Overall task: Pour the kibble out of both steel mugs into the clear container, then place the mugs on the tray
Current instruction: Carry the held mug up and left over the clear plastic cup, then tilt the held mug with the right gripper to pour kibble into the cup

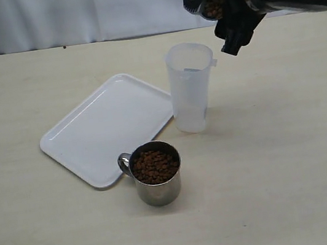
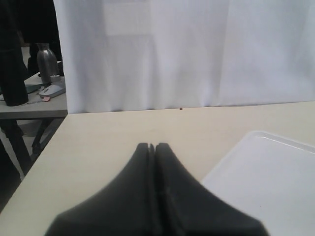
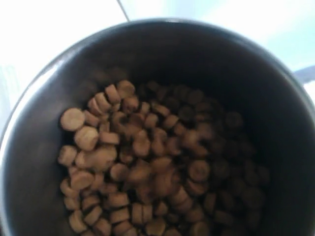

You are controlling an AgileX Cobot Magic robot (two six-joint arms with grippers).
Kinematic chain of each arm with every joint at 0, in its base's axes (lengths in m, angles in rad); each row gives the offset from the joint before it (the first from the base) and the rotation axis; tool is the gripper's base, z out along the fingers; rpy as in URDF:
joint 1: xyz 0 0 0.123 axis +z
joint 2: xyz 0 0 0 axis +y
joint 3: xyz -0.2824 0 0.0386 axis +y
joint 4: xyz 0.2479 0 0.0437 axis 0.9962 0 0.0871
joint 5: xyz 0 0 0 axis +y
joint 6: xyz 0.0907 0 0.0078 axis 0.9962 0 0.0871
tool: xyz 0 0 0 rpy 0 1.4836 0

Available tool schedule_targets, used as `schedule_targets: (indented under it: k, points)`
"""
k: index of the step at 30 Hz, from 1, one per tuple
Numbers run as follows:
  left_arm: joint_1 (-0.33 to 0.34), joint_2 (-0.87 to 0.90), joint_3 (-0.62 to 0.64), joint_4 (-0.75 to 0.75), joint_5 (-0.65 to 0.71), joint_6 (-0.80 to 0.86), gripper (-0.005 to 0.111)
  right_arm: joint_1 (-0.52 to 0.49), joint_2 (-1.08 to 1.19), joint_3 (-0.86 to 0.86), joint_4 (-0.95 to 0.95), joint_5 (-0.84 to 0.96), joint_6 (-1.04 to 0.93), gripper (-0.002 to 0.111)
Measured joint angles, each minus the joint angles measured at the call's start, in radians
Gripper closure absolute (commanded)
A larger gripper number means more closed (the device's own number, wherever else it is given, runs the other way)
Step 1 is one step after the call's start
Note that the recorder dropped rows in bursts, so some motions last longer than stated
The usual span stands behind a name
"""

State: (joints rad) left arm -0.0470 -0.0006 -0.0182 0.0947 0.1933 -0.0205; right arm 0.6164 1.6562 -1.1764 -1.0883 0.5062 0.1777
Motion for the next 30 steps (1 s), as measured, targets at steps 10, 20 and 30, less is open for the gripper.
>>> schedule_targets:
  k: [10, 20, 30]
  points:
    - [0.000, 0.000, 0.000, 0.000, 0.000, 0.000, 0.107, 0.001, 0.000, 0.000, -0.043, -0.050, -0.002, 0.103]
    - [0.000, 0.000, 0.000, 0.000, 0.000, 0.000, 0.107, 0.001, 0.039, -0.001, -0.139, -0.077, -0.002, 0.103]
    - [0.000, 0.000, 0.000, 0.000, 0.000, 0.000, 0.107, 0.048, 0.041, -0.001, -0.250, -0.085, -0.002, 0.103]
